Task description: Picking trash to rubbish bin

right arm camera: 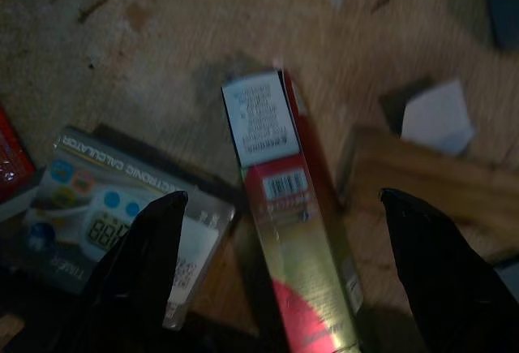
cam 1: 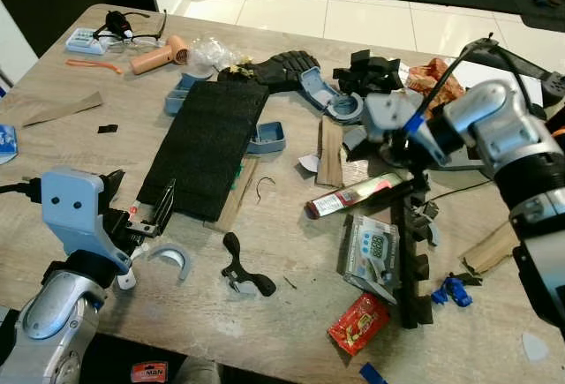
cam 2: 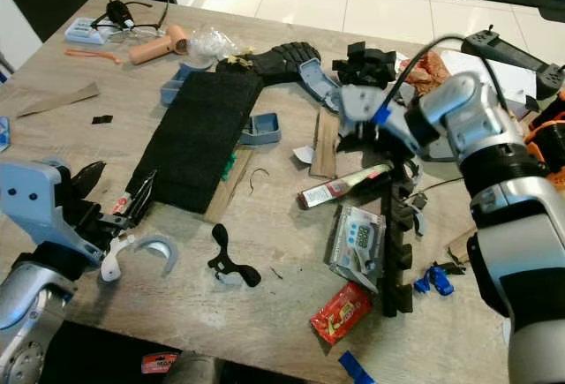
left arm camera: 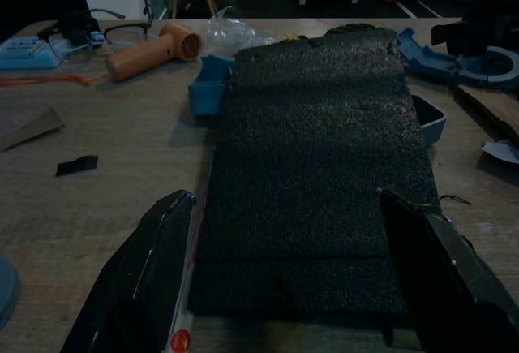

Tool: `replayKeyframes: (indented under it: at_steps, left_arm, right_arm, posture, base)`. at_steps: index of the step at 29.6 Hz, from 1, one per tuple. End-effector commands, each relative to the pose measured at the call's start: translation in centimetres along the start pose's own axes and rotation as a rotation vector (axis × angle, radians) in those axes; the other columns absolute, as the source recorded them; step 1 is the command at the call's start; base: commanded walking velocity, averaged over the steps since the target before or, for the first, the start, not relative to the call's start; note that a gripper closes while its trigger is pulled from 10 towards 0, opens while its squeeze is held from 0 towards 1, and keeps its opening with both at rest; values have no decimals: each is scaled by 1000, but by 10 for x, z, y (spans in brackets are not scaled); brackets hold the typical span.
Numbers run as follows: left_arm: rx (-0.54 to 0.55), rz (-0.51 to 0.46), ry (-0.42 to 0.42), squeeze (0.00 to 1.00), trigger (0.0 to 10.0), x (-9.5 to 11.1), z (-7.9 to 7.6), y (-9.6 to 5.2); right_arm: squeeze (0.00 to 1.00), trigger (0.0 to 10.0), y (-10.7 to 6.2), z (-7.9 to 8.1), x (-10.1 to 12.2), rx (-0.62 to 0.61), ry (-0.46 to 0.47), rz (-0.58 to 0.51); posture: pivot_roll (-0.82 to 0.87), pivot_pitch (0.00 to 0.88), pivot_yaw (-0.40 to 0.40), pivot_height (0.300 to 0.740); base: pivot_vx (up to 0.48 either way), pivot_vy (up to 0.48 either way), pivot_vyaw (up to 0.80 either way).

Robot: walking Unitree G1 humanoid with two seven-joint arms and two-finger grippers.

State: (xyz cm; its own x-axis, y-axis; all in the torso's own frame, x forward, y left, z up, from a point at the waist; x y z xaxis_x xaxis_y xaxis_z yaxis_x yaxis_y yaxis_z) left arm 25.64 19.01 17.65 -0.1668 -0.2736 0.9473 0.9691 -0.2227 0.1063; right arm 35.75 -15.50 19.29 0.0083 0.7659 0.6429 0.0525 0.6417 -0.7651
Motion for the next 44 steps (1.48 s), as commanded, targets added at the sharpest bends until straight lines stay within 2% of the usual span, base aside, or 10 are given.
replayKeyframes:
  at_steps: [1, 7, 9, 10, 15, 22, 27, 32, 38, 44]
  left_arm:
    - [1, 15, -2, 0, 10000, -7, -1, 0]
    - [0, 13, 0, 0, 10000, -8, 0, 2]
    - [-1, 11, 1, 0, 10000, -8, 0, 4]
    - [-1, 11, 1, 0, 10000, -8, 0, 4]
    - [1, 7, 2, 0, 10000, -9, 0, 5]
    - [1, 4, 2, 0, 10000, -10, 0, 7]
    - [5, 0, 2, 0, 10000, -12, 1, 10]
    - [6, -3, 2, 0, 10000, -13, 2, 12]
    - [6, -5, 2, 0, 10000, -13, 2, 13]
    - [6, -8, 2, 0, 10000, -14, 3, 15]
  right_arm:
    - [0, 10000, 0, 5, 8, 25, -39, -11]
    - [0, 10000, 2, 28, 7, 121, -71, 10]
    - [0, 10000, 5, 47, -1, 200, -74, 49]
    - [0, 10000, 5, 47, -1, 200, -74, 49]
    - [0, 10000, 15, 62, -37, 254, -195, 250]
    - [0, 10000, 12, 69, -38, 283, -242, 289]
    - [0, 10000, 1, 88, -31, 337, -258, 291]
    - [0, 10000, 2, 103, -37, 387, -316, 328]
    - [0, 10000, 4, 104, -49, 388, -361, 391]
    - [0, 10000, 6, 94, -61, 348, -400, 468]
  posture:
    - [-74, 87, -8, 740]
    - [-82, 85, -6, 740]
    - [-86, 84, -9, 740]
    - [-86, 84, -9, 740]
    - [-91, 81, -10, 740]
    - [-90, 75, -13, 740]
    - [-97, 70, -16, 740]
    - [-102, 66, -16, 740]
    - [-107, 62, -15, 740]
    - [-111, 55, -13, 740]
  base:
    - [0, 0, 0]
    - [0, 0, 0]
    - [0, 0, 0]
    - [0, 0, 0]
    - [0, 0, 0]
    - [0, 0, 0]
    - [0, 0, 0]
    - [0, 0, 0]
    - [0, 0, 0]
    - [0, 0, 0]
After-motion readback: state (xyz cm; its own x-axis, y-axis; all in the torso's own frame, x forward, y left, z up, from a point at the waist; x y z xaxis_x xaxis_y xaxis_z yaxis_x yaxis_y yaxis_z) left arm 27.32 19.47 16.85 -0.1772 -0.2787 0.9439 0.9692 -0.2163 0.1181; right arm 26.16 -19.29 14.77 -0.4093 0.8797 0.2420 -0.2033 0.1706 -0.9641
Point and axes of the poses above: a point about 5 cm out from each wrist's last joint towards the gripper, its own y axis pointing out of the wrist towards the gripper, its own x axis along the axis of the wrist's last joint, z = x × y, the point moved 5 cm from there along y, pointing out of the wrist towards the gripper, and after that the axes turned 15 degrees about y, right-handed, at the moved point
